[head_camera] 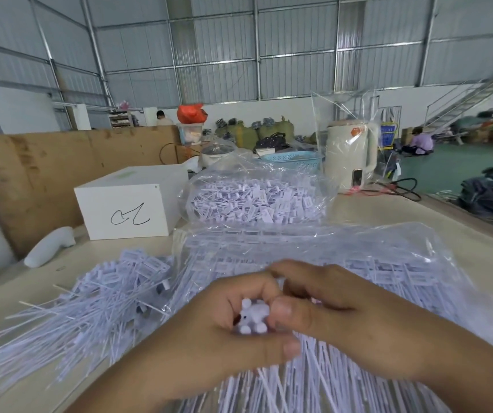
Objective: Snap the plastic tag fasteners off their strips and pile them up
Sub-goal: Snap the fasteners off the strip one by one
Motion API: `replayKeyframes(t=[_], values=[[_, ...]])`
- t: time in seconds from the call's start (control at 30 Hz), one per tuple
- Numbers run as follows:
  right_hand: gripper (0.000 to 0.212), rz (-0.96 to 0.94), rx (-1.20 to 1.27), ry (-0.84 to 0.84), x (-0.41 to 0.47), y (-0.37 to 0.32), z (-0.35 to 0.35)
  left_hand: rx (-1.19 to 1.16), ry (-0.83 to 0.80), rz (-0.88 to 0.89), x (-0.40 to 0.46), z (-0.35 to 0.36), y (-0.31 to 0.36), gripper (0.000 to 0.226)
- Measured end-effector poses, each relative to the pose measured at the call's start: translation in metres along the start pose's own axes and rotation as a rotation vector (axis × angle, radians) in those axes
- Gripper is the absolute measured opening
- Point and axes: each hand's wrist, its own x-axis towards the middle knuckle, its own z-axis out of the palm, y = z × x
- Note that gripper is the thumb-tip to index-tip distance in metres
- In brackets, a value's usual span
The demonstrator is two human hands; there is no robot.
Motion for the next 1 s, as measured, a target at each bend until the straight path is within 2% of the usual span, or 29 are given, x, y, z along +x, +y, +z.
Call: replayKeyframes(t=[0.07, 0.1, 0.23, 0.3, 0.37, 0.43, 0.47, 0.53, 0.63, 0.7, 0.87, 0.93, 1.0], values=[[0.037, 0.040, 0.066, -0.035, 0.000, 0.007, -0.009, 0.012, 0.096, 0.030, 0.000, -0.001, -0.001, 0.024], [0.043, 0.059, 0.109, -0.051, 0.000, 0.007, -0.013, 0.014, 0.141, 0.038, 0.001, -0.001, -0.001, 0.023], [0.036, 0.040, 0.137, 0.087, 0.003, 0.003, -0.014, 0.001, 0.318, 0.058, 0.003, -0.001, 0.001, 0.020], [0.038, -0.006, 0.085, 0.226, 0.006, 0.001, -0.007, 0.035, 0.398, 0.083, 0.007, 0.001, 0.005, 0.021], [0.042, -0.018, 0.069, 0.467, 0.007, -0.002, -0.005, 0.042, 0.493, 0.109, 0.011, -0.001, 0.009, 0.022], [0.054, 0.006, 0.140, 0.696, 0.006, -0.002, -0.015, -0.040, 0.595, 0.115, 0.014, -0.008, 0.012, 0.023], [0.058, 0.002, 0.181, 0.751, 0.004, -0.004, -0.022, -0.081, 0.609, 0.111, 0.016, -0.012, 0.013, 0.023], [0.055, -0.044, 0.256, 0.711, 0.000, -0.003, -0.034, -0.124, 0.555, 0.088, 0.019, -0.018, 0.016, 0.023], [0.044, -0.079, 0.342, 0.408, -0.002, -0.005, -0.031, -0.135, 0.327, 0.051, 0.022, -0.015, 0.021, 0.014], [0.053, -0.073, 0.331, 0.254, -0.003, -0.005, -0.025, -0.126, 0.140, 0.041, 0.023, -0.010, 0.024, 0.022], [0.067, -0.047, 0.276, 0.196, -0.006, -0.004, -0.027, -0.202, -0.188, -0.014, 0.022, -0.006, 0.020, 0.037], [0.060, -0.005, 0.240, 0.135, -0.004, -0.002, -0.024, -0.190, -0.159, -0.021, 0.022, 0.000, 0.011, 0.032], [0.044, 0.044, 0.263, 0.092, -0.002, -0.001, -0.024, -0.167, -0.030, 0.015, 0.022, 0.002, 0.003, 0.020]])
